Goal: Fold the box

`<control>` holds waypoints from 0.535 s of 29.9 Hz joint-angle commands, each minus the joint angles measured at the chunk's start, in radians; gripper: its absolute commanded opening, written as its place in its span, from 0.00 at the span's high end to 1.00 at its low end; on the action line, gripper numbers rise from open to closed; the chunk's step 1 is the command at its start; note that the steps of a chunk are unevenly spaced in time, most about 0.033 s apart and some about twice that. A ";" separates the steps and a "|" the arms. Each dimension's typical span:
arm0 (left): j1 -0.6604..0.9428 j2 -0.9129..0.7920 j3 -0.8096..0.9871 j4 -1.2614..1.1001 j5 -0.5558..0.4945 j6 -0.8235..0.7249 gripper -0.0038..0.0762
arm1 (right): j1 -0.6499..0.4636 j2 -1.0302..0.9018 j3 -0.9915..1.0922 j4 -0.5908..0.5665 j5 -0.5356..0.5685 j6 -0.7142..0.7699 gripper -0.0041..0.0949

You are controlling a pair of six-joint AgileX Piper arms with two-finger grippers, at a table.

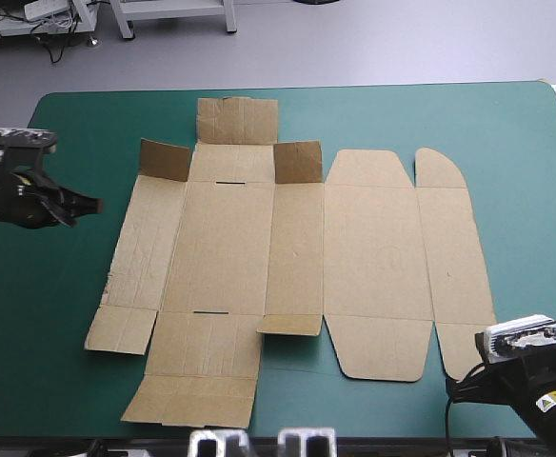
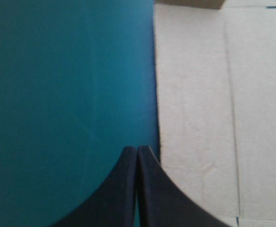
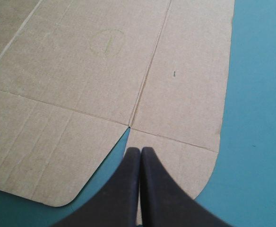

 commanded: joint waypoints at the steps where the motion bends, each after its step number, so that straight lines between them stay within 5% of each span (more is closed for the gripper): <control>1: 0.167 -0.008 -0.037 -0.107 0.036 0.049 0.96 | -0.001 0.012 -0.026 0.017 -0.057 -0.019 0.97; 6: 0.343 0.028 -0.036 -0.332 0.055 0.078 0.96 | -0.001 0.012 -0.026 0.016 -0.055 -0.019 0.97; 16: 0.359 0.083 -0.036 -0.316 0.083 0.066 0.95 | -0.001 0.012 -0.026 0.020 -0.055 -0.019 0.97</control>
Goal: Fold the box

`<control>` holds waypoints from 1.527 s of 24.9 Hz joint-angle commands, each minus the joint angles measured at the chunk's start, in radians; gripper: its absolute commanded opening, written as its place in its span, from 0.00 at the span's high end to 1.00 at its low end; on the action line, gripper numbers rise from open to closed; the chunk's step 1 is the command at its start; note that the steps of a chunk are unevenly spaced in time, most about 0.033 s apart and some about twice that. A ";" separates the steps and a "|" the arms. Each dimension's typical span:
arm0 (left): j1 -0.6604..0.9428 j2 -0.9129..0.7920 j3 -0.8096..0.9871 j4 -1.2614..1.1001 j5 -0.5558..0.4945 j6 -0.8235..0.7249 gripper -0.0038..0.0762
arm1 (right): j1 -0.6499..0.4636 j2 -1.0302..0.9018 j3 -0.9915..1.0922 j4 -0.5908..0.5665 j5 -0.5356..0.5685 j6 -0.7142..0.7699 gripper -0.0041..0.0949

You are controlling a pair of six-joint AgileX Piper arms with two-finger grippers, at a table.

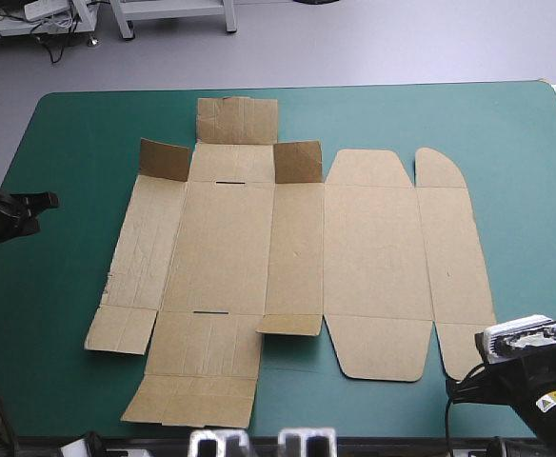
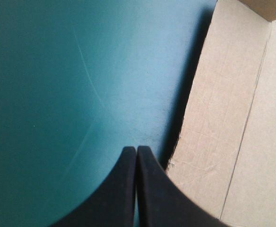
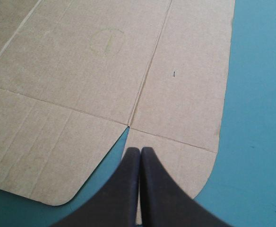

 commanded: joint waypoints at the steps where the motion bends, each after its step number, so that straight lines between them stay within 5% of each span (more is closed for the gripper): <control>1: 0.001 -0.006 -0.032 -0.032 0.009 -0.005 0.95 | -0.001 0.012 -0.026 0.021 -0.055 -0.009 0.97; 6: 0.001 0.041 -0.032 -0.045 0.051 -0.005 0.81 | -0.001 0.012 -0.026 0.021 -0.055 -0.009 0.97; 14: -0.018 0.124 -0.024 -0.040 0.112 -0.005 0.31 | -0.001 0.012 -0.026 0.021 -0.057 -0.009 0.97; 28: -0.018 0.203 0.285 -0.320 0.021 0.430 0.31 | -0.001 0.012 -0.026 0.022 -0.062 -0.007 0.97; 38: -0.018 0.221 0.391 -0.443 -0.012 0.501 0.31 | -0.001 0.012 -0.026 0.025 -0.060 -0.002 0.97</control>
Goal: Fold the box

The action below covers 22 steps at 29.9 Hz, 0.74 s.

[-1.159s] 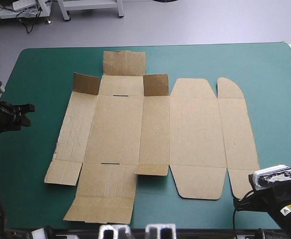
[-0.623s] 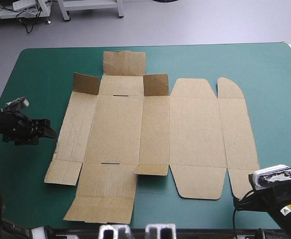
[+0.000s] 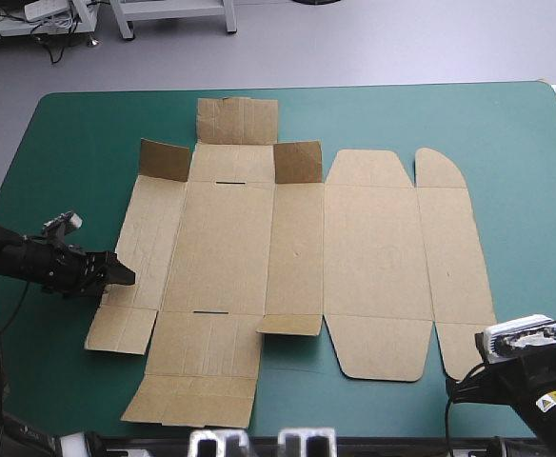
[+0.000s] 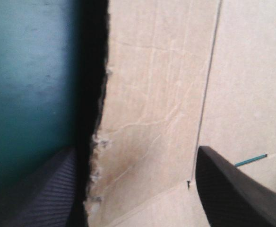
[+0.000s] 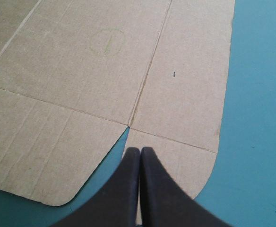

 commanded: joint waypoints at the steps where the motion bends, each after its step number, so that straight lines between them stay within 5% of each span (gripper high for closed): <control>1: -0.006 -0.010 0.008 -0.093 0.022 0.015 0.31 | -0.001 0.012 -0.026 0.025 -0.058 -0.001 0.97; 17: -0.088 0.045 0.008 -0.178 0.077 0.071 0.33 | -0.001 0.012 -0.026 0.036 -0.058 -0.001 0.97; 22: -0.120 0.051 0.006 -0.176 0.060 0.071 0.58 | -0.001 0.012 -0.026 0.039 -0.058 -0.001 0.97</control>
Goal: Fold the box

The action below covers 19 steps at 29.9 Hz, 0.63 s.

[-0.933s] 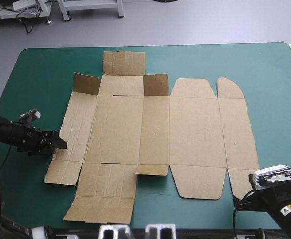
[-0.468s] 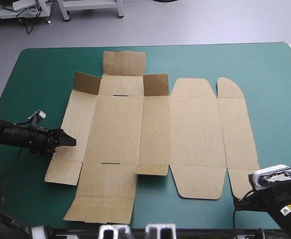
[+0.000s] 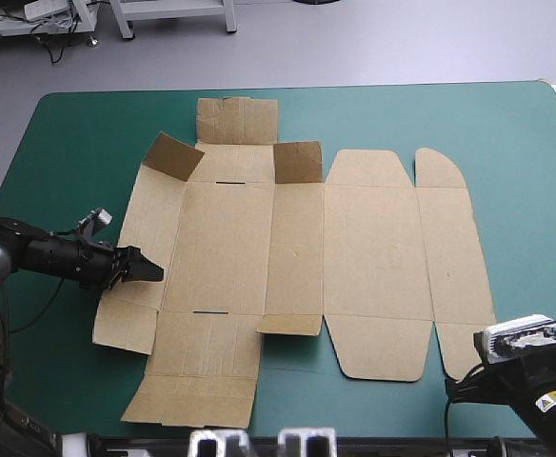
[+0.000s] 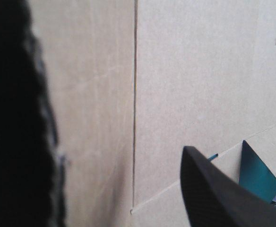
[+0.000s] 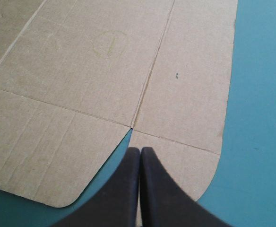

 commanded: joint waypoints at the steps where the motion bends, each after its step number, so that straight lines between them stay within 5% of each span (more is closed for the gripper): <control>1: -0.023 -0.019 -0.011 -0.023 0.019 0.003 0.67 | -0.001 0.012 -0.026 0.028 -0.058 -0.001 0.97; 4: -0.023 -0.017 -0.027 -0.017 0.041 0.003 0.94 | -0.001 0.012 -0.026 0.028 -0.056 -0.001 0.97; 5: -0.023 -0.017 -0.038 -0.017 0.057 0.001 0.96 | -0.001 0.012 -0.026 0.028 -0.054 -0.001 0.97; 19: -0.187 -0.098 -0.346 0.337 0.110 -0.114 0.96 | -0.001 0.012 -0.026 0.028 -0.054 -0.001 0.97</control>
